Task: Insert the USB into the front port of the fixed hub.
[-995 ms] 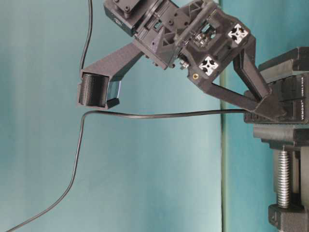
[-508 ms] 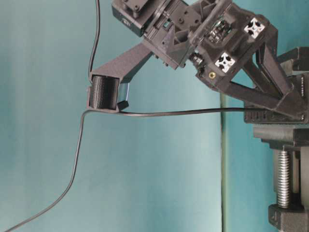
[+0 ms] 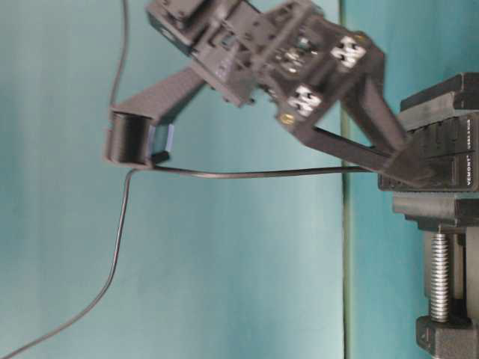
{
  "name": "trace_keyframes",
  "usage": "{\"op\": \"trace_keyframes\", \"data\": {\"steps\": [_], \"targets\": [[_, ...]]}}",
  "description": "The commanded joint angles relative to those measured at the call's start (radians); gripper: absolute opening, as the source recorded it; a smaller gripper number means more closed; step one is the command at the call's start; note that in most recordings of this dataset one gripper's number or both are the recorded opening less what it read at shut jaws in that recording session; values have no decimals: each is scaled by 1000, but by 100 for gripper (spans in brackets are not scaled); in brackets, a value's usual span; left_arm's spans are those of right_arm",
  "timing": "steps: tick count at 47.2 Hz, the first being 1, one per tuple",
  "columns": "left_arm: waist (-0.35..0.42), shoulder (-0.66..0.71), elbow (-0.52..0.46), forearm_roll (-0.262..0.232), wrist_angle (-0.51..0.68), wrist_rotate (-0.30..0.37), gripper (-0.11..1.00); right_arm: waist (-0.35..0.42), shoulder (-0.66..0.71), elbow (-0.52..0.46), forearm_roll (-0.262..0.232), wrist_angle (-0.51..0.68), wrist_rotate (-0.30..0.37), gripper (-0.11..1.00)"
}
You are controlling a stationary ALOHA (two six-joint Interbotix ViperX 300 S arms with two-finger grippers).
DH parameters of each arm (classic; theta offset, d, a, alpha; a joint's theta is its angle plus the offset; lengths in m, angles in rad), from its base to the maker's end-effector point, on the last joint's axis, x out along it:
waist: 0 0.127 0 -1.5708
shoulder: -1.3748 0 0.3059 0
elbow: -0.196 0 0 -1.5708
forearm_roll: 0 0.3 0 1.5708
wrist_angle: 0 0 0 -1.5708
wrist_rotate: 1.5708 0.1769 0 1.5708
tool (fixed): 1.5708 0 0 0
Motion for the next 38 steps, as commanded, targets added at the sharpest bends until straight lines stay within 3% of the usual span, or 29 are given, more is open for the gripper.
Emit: {"op": "trace_keyframes", "data": {"steps": [1, 38], "targets": [[0, 3, -17, 3, -12, -2, 0, 2, -51, 5, -2, -8, 5, 73], [0, -5, -11, 3, -8, -5, 0, 2, -252, 147, -2, -55, 6, 73]]}}
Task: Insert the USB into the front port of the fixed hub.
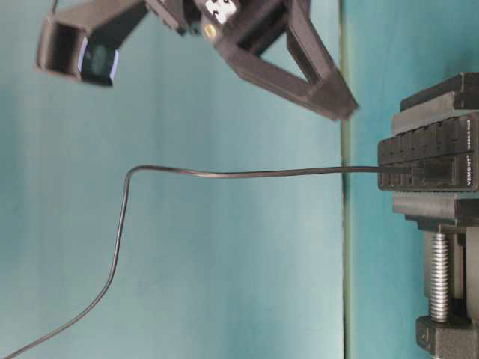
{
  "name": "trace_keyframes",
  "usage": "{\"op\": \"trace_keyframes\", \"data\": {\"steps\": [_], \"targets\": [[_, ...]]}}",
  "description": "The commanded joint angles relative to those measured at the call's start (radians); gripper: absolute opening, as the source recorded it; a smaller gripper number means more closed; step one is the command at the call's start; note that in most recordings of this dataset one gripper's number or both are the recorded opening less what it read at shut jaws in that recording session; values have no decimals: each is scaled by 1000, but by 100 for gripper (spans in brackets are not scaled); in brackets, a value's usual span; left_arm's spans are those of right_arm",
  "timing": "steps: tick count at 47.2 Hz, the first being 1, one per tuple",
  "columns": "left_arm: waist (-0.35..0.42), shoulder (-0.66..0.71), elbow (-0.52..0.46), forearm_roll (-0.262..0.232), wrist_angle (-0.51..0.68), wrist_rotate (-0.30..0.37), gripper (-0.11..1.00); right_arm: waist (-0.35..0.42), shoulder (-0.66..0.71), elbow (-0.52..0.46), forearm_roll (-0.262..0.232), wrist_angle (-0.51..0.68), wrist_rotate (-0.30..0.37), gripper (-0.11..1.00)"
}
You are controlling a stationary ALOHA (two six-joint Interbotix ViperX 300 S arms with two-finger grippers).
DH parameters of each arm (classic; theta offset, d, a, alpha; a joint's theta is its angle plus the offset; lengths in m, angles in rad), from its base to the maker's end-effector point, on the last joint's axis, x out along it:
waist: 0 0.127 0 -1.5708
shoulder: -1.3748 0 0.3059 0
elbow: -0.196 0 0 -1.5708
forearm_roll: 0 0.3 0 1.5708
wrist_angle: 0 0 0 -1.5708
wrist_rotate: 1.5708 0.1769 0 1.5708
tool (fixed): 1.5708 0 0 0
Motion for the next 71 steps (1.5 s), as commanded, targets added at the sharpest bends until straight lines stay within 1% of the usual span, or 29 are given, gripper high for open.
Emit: {"op": "trace_keyframes", "data": {"steps": [1, 18, 30, 38, 71], "targets": [[-2, 2, -9, 2, -6, -2, 0, 3, -38, 5, -2, -26, 8, 73], [-2, 2, -8, 2, -6, -2, 0, 0, -104, 77, 0, -107, 11, 73], [-2, 2, -5, 2, -6, -3, 0, -14, -176, 121, 2, -112, 11, 73], [-2, 3, -5, 2, -6, -3, 0, -20, -199, 138, 2, -110, 11, 73], [-2, 3, -6, 2, -6, -3, 0, -8, -189, 133, 5, -95, 15, 72]]}}
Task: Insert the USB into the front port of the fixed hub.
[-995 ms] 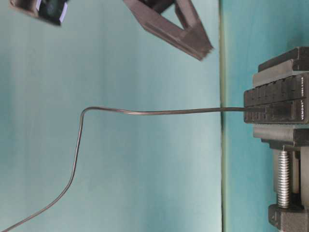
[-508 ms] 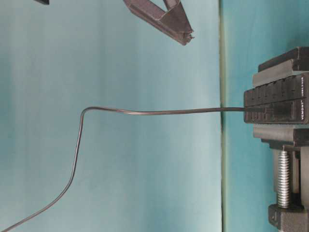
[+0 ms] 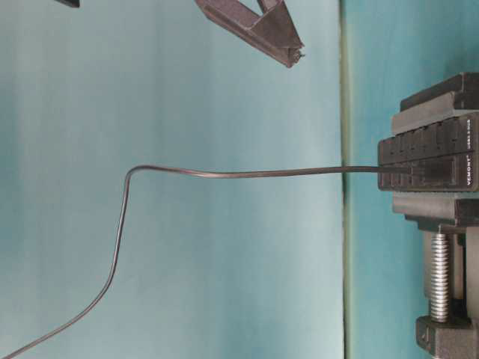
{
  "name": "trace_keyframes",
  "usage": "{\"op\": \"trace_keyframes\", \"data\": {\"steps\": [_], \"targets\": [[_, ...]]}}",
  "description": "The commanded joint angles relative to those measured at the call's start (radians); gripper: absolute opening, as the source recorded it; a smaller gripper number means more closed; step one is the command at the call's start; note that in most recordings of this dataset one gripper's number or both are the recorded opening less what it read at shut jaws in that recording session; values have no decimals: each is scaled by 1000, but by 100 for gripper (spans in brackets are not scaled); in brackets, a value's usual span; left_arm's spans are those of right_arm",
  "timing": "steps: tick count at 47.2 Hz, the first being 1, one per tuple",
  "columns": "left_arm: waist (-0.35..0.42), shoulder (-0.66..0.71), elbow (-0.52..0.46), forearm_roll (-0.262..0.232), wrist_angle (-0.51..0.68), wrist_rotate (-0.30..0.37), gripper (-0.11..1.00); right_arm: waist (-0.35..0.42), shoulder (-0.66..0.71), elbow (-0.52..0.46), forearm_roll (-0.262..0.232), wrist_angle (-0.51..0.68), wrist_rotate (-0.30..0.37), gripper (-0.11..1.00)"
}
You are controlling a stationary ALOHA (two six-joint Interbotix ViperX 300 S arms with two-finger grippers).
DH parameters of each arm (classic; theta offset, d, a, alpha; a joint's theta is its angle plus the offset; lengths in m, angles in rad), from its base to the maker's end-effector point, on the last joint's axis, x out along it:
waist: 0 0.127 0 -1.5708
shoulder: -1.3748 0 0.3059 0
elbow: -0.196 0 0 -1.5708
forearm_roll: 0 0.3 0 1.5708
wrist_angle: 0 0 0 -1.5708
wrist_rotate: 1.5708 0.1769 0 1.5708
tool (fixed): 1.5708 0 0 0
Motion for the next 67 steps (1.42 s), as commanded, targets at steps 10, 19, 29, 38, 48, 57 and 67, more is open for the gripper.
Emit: {"op": "trace_keyframes", "data": {"steps": [10, 19, 29, 38, 48, 57, 67], "targets": [[0, 5, -12, 2, -6, 0, 0, 37, 21, -28, 3, -2, 9, 73], [0, 3, -17, 2, -5, 0, 0, 46, 51, -48, 5, 44, 9, 73], [0, 5, -20, 2, -5, 0, 0, 46, 54, -58, 3, 71, 8, 73], [0, 3, -21, 2, -5, 0, 0, 48, 52, -57, 3, 58, 9, 73], [0, 5, -21, 2, -5, 0, 0, 46, 49, -55, 3, 37, 8, 73], [0, 3, -21, 2, -5, 0, 0, 46, 49, -52, 3, 35, 9, 73], [0, 5, -20, 0, -5, 0, 0, 46, 49, -51, 3, 37, 9, 73]]}}
